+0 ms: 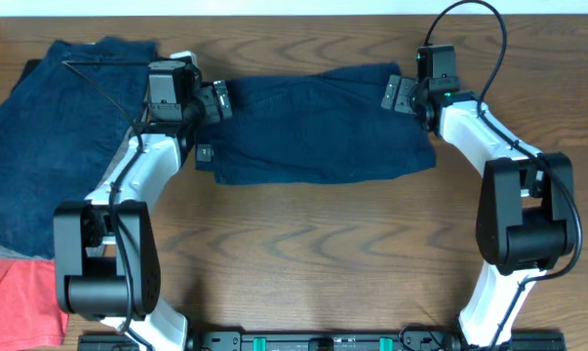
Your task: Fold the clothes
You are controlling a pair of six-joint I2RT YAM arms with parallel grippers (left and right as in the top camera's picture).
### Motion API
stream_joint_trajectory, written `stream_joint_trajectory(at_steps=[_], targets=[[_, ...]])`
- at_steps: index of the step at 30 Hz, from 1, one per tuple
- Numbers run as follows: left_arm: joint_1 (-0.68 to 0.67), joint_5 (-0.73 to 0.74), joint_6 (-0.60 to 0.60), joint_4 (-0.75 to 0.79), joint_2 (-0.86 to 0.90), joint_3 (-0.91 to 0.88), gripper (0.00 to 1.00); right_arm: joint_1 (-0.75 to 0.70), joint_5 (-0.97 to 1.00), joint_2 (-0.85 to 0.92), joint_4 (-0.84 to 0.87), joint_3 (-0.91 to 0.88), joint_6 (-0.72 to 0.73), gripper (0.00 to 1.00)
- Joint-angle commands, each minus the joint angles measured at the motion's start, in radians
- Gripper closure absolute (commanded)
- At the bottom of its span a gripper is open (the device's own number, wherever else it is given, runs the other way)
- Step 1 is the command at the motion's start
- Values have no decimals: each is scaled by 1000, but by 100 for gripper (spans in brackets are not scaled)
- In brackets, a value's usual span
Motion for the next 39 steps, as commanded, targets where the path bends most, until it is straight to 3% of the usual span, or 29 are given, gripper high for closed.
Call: stream_joint_trajectory(at_steps=[1,2,4,7,9,12,19,27,39], targets=[[5,-11,21,-61,-87,24,2,3,-66,-95,-40,13,-49,1],[5,-11,26,-87,-98,24,2,3,-76,-103,-56,13,-49,5],[5,-10,44,-160,-117,24,2,6,-106,-109,-93,13,-48,25],[3,-8,47,-259,-117,24,2,25,-122,-93,-158,12,-48,64],[-3,-7,47,-307,-108,23,0,45,-122,-71,-171,12,-47,78],[-20,-7,69,-329,-86,15,7,70,-122,-28,-152,12,-31,89],[-98,-8,78,-312,-18,13,11,87,-120,56,-112,12,-18,94],[-123,-15,85,-299,47,13,10,85,-38,119,-10,12,-18,92],[-123,-15,89,-300,82,13,10,85,17,239,404,12,-18,88]])
